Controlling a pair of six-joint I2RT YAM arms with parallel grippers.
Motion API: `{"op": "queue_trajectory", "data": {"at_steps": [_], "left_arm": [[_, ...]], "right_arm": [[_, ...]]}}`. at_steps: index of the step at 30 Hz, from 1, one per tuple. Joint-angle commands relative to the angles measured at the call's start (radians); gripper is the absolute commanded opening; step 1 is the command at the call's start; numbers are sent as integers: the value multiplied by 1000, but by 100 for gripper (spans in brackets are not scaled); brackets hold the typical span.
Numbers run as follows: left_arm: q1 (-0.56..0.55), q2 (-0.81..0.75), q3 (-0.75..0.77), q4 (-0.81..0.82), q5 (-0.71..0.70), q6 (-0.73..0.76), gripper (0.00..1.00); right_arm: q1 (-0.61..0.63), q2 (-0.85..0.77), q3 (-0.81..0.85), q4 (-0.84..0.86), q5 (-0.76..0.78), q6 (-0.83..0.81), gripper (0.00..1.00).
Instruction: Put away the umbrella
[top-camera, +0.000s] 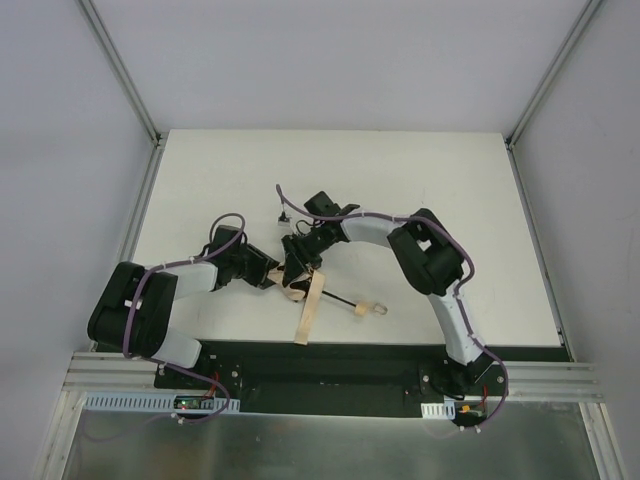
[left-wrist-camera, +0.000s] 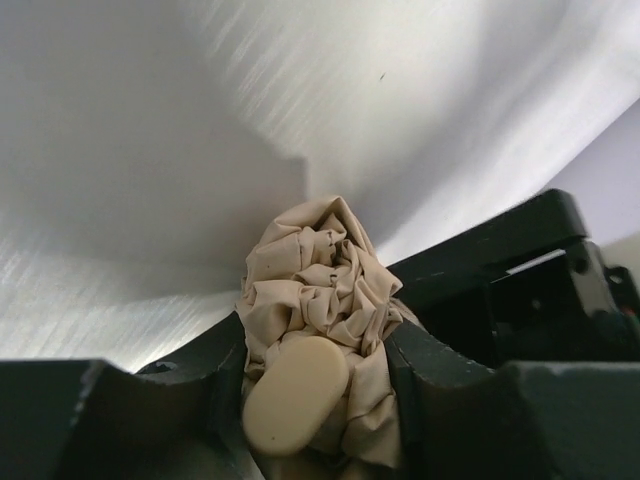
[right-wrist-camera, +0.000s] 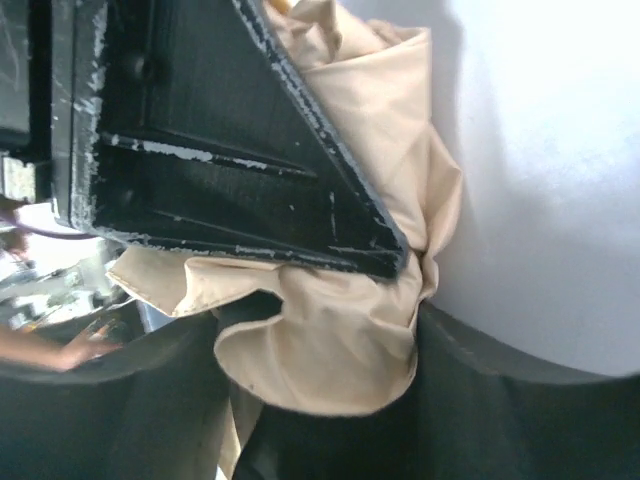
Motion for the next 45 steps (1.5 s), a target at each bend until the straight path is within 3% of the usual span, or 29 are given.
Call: {"op": "queue_trajectory", "data": {"at_steps": [1, 4, 14, 17, 19, 23, 24, 27, 29, 33, 36, 40, 44, 45], "left_arm": [[-28, 13, -85, -159, -98, 14, 0], [-28, 10, -56, -223, -106, 10, 0], [-28, 38, 21, -339, -81, -59, 0], [-26, 42, 30, -356, -68, -86, 0], [-26, 39, 28, -359, -55, -103, 0], [-26, 29, 42, -356, -69, -59, 1], [-26, 29, 45, -357, -74, -34, 12], [-29, 29, 41, -340, -78, 32, 50], [-35, 15, 27, -310, -80, 69, 59], [-51, -8, -2, -278, -100, 96, 64], [-52, 47, -8, -241, -88, 92, 61], [-72, 115, 19, -213, -80, 98, 44], [-75, 134, 19, -193, -87, 81, 10], [-75, 138, 22, -192, -89, 81, 1]], "right_arm": [[22, -173, -69, -80, 337, -40, 68], [81, -274, -101, -92, 506, -131, 79], [313, -212, -83, -115, 1038, -240, 80], [333, -160, -76, -132, 1210, -232, 68], [329, -140, -99, -112, 1226, -231, 48], [297, -107, -119, -112, 1058, -254, 9], [280, -109, -136, -103, 966, -254, 3], [226, -104, -147, -101, 744, -232, 0], [171, -97, -142, -101, 572, -209, 0], [96, -54, -84, -128, 277, -150, 0], [73, -23, -40, -155, 104, -146, 0], [40, 23, 2, -178, -17, -123, 0], [42, 0, 46, -251, 23, -165, 0], [40, -17, 49, -254, 49, -157, 4]]}}
